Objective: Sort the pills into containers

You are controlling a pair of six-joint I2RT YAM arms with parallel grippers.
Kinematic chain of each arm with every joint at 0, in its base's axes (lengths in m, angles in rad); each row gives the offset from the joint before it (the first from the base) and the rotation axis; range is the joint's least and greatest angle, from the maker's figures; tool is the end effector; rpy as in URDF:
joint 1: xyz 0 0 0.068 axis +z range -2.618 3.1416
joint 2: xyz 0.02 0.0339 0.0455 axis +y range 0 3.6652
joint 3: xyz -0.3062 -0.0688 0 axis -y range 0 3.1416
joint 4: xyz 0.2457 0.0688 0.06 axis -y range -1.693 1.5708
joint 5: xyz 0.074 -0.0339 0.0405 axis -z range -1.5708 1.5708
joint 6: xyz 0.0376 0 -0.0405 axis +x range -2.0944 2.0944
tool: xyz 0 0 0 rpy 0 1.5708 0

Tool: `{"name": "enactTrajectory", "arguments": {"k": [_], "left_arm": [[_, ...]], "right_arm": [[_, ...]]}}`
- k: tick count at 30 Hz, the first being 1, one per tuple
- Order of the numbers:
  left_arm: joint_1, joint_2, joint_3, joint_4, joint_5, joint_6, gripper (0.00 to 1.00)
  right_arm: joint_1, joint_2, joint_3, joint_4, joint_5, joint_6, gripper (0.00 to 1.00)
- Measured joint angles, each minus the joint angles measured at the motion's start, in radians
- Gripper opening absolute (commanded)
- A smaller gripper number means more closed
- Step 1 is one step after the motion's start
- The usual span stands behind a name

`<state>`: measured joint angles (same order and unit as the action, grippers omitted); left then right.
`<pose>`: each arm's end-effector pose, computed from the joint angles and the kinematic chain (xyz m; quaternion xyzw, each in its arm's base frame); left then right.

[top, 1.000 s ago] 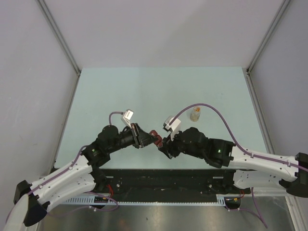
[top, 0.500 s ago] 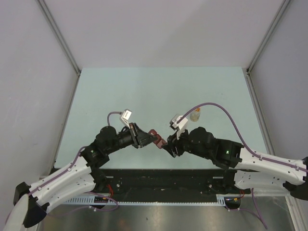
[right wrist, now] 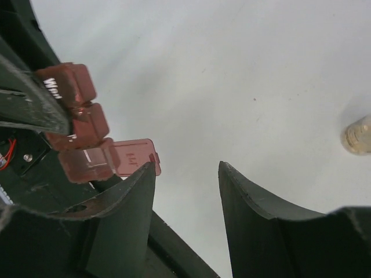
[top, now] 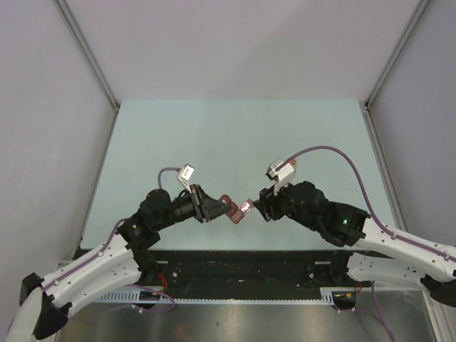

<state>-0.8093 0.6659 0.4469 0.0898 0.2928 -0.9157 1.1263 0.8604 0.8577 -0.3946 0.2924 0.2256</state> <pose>0.0895 -0.1097 0.2937 0.0566 0.7473 -0.5672 0.3415 0.0819 0.1467 0.3624 -0.2860 0.7768 0.2481 0.5032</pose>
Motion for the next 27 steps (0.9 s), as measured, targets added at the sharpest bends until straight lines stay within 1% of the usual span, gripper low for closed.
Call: {"name": "enactTrajectory", "arguments": {"k": [7,11,17,19,21,27], "left_arm": [[0.0,-0.023,0.0,-0.003,0.006,0.004,0.0],[0.0,-0.034,-0.006,-0.003,0.007,0.018,0.0],[0.001,-0.043,-0.026,-0.003,-0.021,0.078,0.02],[0.011,-0.03,-0.026,-0.003,-0.03,0.105,0.01],[0.034,-0.004,-0.026,-0.002,-0.031,0.132,0.01],[0.155,0.101,-0.034,0.023,-0.024,0.197,0.02]], "right_arm": [[-0.018,0.053,-0.014,0.002,0.006,0.015,0.53],[-0.025,0.057,-0.034,0.002,0.006,0.026,0.53],[-0.038,-0.022,-0.036,0.0,0.025,0.038,0.57],[-0.05,-0.056,-0.036,-0.006,0.043,0.054,0.57],[-0.071,-0.074,-0.036,-0.018,0.059,0.073,0.57],[-0.116,-0.105,-0.036,-0.084,0.08,0.148,0.57]]}}
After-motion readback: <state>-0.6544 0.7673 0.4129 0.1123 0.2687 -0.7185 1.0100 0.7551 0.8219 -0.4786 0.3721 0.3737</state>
